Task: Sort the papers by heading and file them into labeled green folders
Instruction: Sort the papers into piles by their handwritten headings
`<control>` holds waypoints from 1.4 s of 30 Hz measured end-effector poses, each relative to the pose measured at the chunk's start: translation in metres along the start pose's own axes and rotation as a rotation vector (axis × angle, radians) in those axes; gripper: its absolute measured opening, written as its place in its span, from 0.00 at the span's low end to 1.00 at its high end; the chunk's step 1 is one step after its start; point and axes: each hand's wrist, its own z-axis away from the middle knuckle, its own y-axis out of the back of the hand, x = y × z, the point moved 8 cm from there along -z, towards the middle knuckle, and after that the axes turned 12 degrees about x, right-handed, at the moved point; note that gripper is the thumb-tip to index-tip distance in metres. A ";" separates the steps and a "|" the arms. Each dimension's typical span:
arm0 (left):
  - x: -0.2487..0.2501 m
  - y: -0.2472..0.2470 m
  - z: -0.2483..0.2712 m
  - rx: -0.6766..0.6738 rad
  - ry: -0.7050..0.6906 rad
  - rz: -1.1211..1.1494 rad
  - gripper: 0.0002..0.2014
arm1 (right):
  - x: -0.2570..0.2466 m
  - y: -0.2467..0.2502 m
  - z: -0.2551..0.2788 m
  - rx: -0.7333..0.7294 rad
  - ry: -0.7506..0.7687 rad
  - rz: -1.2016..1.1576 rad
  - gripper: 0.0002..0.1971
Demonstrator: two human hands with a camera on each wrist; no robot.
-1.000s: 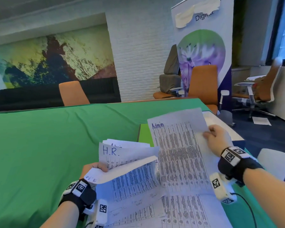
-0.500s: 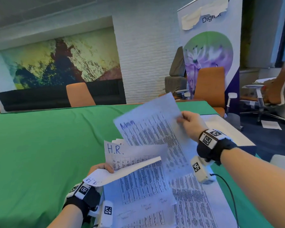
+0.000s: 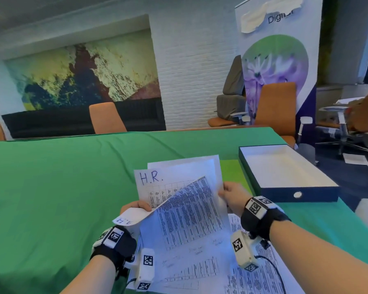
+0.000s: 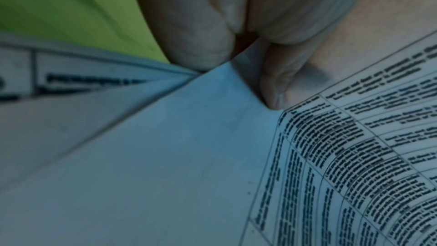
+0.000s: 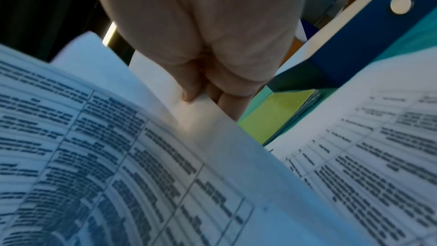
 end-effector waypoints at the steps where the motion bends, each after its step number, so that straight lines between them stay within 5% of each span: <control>1: 0.001 -0.005 0.002 0.004 0.007 0.003 0.27 | -0.001 -0.004 0.004 -0.011 -0.027 -0.047 0.12; 5: 0.009 -0.016 0.014 0.038 0.065 -0.050 0.29 | 0.000 -0.015 0.019 -0.111 -0.079 -0.109 0.14; 7: 0.014 -0.011 0.023 0.140 0.092 -0.111 0.22 | 0.008 -0.011 0.022 -0.146 -0.106 -0.011 0.16; 12: 0.009 0.012 0.021 0.269 0.111 -0.292 0.16 | 0.048 0.042 0.020 -0.092 -0.051 0.718 0.26; 19: 0.000 0.018 0.020 0.239 0.139 -0.437 0.08 | 0.106 0.093 0.036 0.070 -0.298 1.000 0.59; 21: 0.006 0.012 0.024 0.223 0.113 -0.418 0.08 | 0.105 0.099 0.039 0.104 -0.309 0.986 0.54; 29: 0.017 0.004 0.033 0.191 0.083 -0.357 0.14 | 0.075 0.123 0.032 0.328 -0.154 0.891 0.06; 36: 0.015 0.000 0.036 0.171 0.082 -0.384 0.18 | 0.063 0.140 0.032 0.402 -0.125 0.846 0.07; 42: 0.015 0.001 0.032 0.205 0.116 -0.306 0.17 | 0.044 0.152 0.025 0.474 -0.046 0.583 0.10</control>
